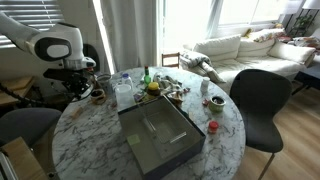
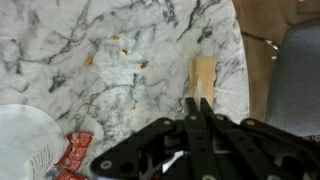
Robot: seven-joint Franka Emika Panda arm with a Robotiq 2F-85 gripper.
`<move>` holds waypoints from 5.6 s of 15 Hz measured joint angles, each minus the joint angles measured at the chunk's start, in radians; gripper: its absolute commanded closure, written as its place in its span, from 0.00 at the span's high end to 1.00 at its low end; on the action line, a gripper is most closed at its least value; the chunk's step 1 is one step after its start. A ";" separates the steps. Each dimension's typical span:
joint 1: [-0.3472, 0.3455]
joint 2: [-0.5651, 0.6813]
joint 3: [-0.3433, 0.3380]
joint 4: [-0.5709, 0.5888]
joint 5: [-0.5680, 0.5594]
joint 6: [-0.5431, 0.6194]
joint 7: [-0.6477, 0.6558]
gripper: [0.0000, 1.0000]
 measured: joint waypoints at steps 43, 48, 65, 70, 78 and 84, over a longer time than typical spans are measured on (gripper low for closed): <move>-0.213 0.439 -0.091 0.179 0.418 -0.427 -0.515 0.03; -0.222 0.456 -0.094 0.187 0.416 -0.437 -0.507 0.54; -0.165 0.307 -0.066 0.136 0.323 -0.141 -0.358 1.00; -0.100 0.238 -0.008 0.083 0.226 0.014 -0.285 1.00; -0.089 0.208 0.030 0.060 0.234 0.063 -0.283 1.00; -0.062 0.215 0.060 0.077 0.184 0.061 -0.269 1.00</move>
